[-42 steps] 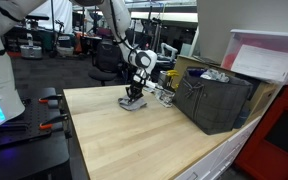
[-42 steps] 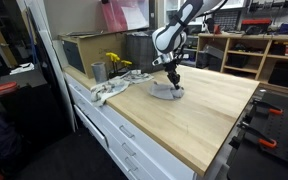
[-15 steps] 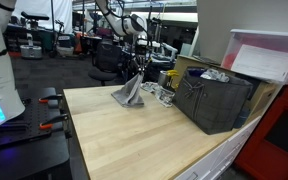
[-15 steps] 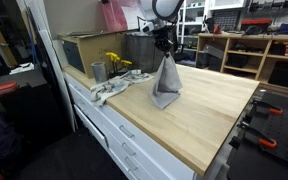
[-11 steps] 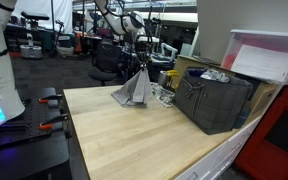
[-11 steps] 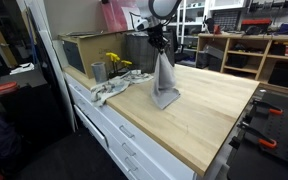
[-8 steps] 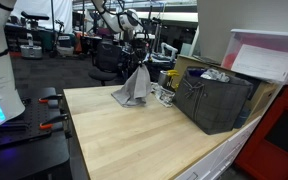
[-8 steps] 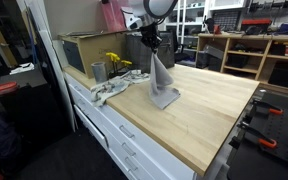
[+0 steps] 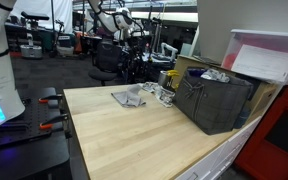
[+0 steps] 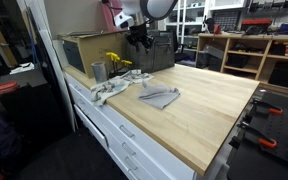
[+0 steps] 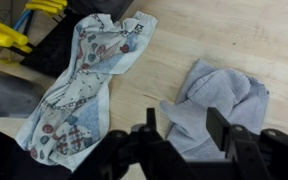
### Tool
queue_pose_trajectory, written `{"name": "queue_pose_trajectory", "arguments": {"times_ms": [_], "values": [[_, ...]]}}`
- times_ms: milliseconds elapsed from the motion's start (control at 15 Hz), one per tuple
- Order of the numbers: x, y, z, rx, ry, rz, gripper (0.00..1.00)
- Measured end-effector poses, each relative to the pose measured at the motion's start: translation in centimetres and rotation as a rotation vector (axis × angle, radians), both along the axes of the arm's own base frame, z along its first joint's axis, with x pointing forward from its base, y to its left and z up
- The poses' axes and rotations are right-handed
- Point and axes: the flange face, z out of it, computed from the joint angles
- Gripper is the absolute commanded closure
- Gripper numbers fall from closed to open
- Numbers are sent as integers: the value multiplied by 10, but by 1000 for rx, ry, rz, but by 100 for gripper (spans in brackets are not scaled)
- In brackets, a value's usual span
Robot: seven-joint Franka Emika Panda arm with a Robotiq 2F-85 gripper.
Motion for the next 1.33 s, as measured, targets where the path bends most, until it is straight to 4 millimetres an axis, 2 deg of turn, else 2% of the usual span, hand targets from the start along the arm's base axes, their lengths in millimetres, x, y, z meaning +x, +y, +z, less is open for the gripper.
{"name": "queue_pose_trajectory", "arguments": {"times_ms": [67, 133, 333, 467, 600, 733, 933, 1333], "values": [[3, -9, 2, 12, -9, -17, 4], [5, -23, 3, 50, -6, -69, 1], [10, -80, 1, 180, 33, -259, 0], [4, -117, -13, 265, 81, -386, 0], [-8, -137, -35, 344, 149, -490, 0], [-22, -142, -59, 412, 224, -571, 0], [-37, -134, -93, 463, 307, -631, 0], [-54, -123, -156, 449, 415, -676, 0]]}}
